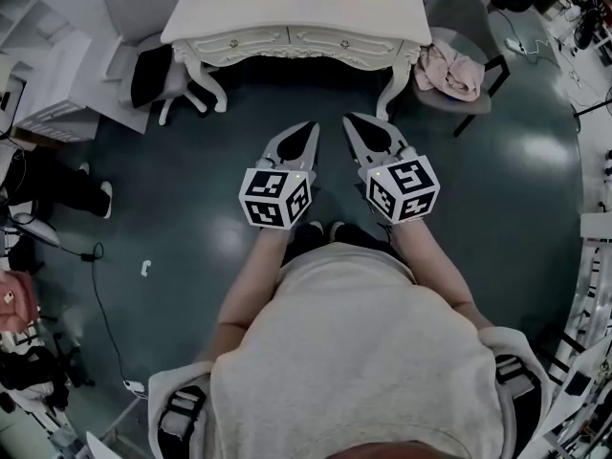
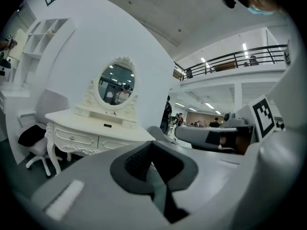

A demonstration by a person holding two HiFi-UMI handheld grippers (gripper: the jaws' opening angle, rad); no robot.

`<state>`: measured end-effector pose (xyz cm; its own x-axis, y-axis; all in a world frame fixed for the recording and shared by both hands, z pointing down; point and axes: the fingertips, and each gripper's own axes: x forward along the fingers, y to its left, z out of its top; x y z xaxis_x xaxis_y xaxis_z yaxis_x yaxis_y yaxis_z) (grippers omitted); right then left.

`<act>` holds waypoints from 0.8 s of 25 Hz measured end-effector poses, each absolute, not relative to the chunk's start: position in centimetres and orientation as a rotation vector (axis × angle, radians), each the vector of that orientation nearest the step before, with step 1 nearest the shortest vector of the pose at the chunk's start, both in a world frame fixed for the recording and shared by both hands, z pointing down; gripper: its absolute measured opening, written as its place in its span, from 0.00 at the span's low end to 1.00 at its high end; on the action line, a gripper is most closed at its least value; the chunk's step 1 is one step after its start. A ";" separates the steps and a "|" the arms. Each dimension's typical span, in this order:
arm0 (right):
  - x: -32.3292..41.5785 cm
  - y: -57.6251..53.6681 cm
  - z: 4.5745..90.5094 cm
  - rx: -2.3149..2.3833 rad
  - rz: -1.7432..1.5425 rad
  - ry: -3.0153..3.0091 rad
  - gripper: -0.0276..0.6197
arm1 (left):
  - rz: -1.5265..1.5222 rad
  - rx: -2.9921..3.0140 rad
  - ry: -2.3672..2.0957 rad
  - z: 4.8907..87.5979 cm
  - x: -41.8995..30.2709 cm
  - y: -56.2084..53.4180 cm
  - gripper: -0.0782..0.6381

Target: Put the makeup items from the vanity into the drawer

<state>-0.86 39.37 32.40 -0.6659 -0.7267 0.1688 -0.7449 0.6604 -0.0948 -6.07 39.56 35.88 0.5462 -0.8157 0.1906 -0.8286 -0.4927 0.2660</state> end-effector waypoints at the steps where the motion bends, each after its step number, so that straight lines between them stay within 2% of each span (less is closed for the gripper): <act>1: -0.6 39.1 32.3 1.226 0.231 -2.756 0.05 | 0.058 2.463 -1.366 35.8 -6.0 39.4 0.12; 20: 2.3 39.4 37.1 1.120 0.451 -2.761 0.05 | 0.097 2.340 -1.402 39.8 -3.3 38.7 0.12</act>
<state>2.29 39.43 37.06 -0.7166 -0.6590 0.2283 -0.6974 0.6802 -0.2255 -3.29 38.70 39.84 0.4919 -0.8296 0.2641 -0.8582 -0.4108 0.3079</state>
